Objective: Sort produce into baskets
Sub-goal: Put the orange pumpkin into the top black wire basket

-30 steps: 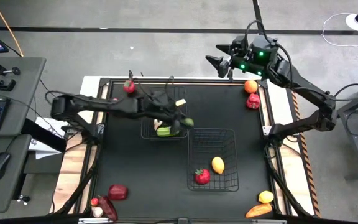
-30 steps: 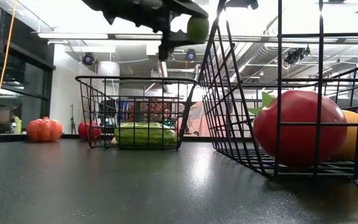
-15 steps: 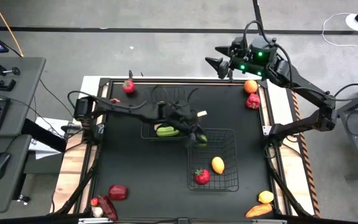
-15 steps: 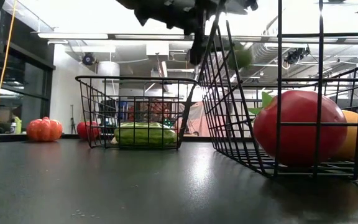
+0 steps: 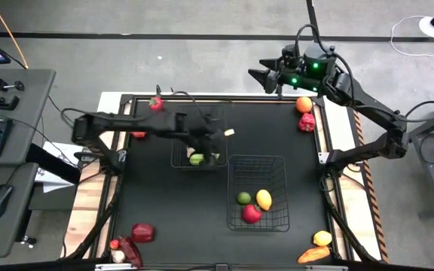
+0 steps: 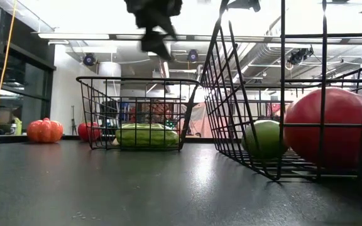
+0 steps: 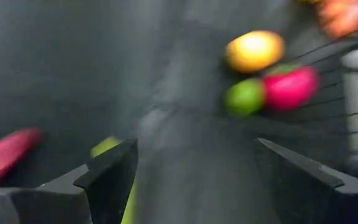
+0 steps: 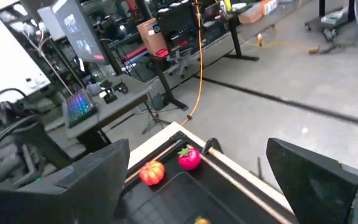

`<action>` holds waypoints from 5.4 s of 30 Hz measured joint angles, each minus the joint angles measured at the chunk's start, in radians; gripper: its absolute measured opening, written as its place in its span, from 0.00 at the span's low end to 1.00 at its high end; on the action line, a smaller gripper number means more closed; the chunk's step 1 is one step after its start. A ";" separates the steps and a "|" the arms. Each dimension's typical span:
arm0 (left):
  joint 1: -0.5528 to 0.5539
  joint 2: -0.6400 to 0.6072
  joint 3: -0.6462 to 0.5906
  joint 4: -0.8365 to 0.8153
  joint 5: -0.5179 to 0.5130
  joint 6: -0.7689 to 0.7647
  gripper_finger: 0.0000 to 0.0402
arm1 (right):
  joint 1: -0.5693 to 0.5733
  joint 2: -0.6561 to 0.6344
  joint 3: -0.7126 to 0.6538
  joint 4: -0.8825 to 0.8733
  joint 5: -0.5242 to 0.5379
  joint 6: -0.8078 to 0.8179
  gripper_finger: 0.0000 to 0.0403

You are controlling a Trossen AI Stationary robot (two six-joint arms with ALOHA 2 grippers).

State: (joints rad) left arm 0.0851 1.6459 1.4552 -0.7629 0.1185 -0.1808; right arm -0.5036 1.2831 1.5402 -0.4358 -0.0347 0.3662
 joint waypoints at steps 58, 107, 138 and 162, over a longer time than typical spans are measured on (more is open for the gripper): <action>0.759 -0.301 -0.542 -0.382 -0.399 -0.166 0.98 | 0.000 0.001 0.000 -0.219 -0.048 -0.121 0.93; 0.689 -0.124 -0.690 -0.197 -0.332 -0.559 0.91 | 0.001 0.001 0.000 -0.298 -0.048 -0.139 0.93; 0.205 -0.440 -0.568 0.444 -0.325 -0.833 0.87 | 0.000 0.001 0.000 -0.298 -0.048 -0.094 0.93; 0.229 -0.361 -0.571 0.463 -0.096 -0.604 0.91 | 0.000 0.001 0.000 -0.367 -0.048 -0.105 0.93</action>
State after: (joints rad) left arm 0.3143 1.2854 0.8838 -0.2996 0.0223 -0.7846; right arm -0.5032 1.2839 1.5402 -0.8032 -0.0822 0.2611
